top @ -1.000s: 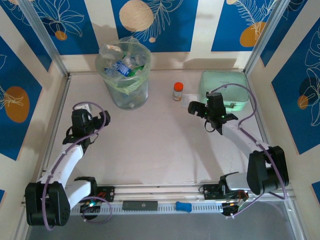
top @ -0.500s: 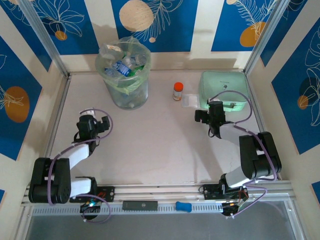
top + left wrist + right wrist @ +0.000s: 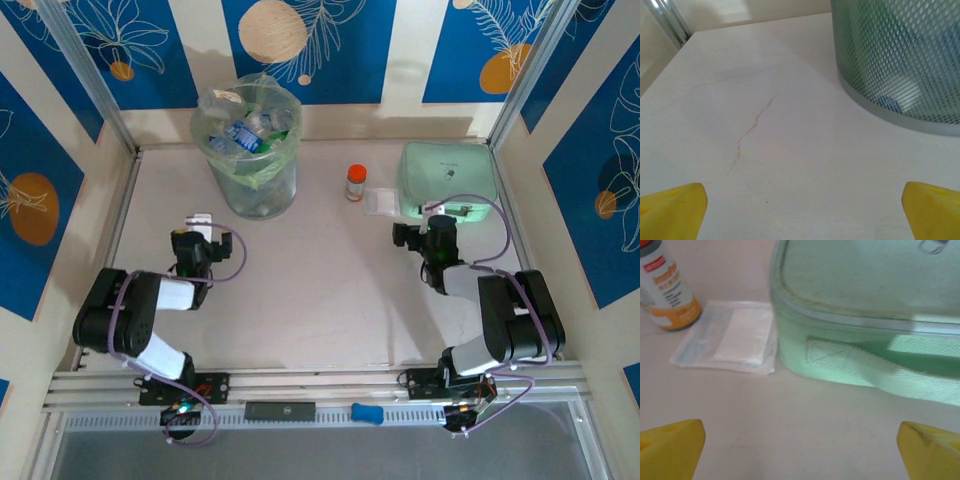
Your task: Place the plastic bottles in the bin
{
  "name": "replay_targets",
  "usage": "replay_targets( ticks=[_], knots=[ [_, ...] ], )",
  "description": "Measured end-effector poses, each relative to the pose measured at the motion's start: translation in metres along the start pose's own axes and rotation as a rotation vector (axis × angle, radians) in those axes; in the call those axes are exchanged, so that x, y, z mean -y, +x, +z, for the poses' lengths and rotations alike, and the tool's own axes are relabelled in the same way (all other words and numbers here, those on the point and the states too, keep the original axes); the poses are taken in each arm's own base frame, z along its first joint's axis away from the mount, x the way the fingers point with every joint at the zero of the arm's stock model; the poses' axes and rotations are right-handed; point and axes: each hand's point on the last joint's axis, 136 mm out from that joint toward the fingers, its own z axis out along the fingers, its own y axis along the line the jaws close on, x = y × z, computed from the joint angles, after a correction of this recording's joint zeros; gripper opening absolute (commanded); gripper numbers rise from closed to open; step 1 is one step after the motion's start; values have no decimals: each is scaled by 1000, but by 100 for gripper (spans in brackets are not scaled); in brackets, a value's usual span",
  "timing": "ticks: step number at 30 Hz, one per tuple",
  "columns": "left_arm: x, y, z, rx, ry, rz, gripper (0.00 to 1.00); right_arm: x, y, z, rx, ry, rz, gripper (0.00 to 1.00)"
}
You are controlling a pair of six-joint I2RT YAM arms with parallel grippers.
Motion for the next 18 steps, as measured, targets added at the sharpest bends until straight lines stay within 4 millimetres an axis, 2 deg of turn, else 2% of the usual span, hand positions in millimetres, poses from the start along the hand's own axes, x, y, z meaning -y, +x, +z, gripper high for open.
replay_targets(
  ticks=[2, 4, 8, 18],
  knots=[
    [0, 4, -1, -2, 1, 9, 99, 14, 2, 2, 4, 12, 40, 99],
    [1, 0, -3, 27, 3, 17, 99, 25, -1, 2, 45, 24, 68, 99],
    [4, -8, -7, 77, 10, 24, 99, 19, 4, 3, 53, 3, 66, 99],
    [3, -14, -5, 88, 12, 25, 99, 15, -6, 2, 93, -11, 64, 99]
  ],
)
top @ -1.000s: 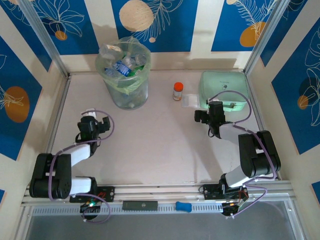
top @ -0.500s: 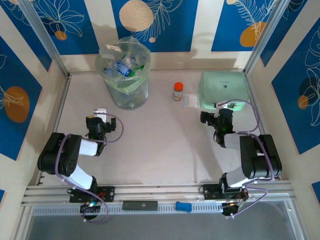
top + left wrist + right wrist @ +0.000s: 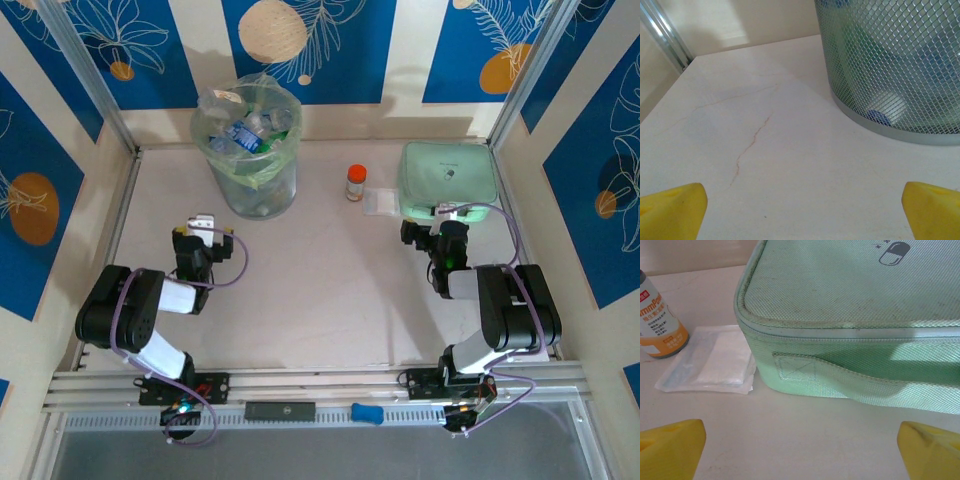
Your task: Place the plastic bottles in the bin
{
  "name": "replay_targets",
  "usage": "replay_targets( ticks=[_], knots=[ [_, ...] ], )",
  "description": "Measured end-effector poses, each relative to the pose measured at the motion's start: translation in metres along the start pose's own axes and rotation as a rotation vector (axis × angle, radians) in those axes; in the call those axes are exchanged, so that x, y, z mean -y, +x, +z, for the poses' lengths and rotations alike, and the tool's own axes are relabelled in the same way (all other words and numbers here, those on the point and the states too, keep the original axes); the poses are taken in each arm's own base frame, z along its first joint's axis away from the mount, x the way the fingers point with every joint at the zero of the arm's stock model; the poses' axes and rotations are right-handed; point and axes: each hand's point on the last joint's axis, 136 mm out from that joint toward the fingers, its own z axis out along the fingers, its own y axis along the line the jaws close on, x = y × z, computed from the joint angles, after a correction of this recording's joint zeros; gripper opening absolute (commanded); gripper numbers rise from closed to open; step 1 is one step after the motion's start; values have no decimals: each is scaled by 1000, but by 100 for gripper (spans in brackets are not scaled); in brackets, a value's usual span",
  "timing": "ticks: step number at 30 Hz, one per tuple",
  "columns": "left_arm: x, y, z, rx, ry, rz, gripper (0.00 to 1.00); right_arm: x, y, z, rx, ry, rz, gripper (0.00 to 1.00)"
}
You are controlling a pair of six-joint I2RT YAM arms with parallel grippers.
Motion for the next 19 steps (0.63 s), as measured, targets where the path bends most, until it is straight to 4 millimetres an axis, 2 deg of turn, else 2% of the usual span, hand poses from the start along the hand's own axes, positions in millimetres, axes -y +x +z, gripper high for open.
replay_targets(
  ticks=[19],
  knots=[
    [1, 3, 0, -13, 8, 3, 99, 0, 0, 0, 0, 0, 0, 99]
  ],
)
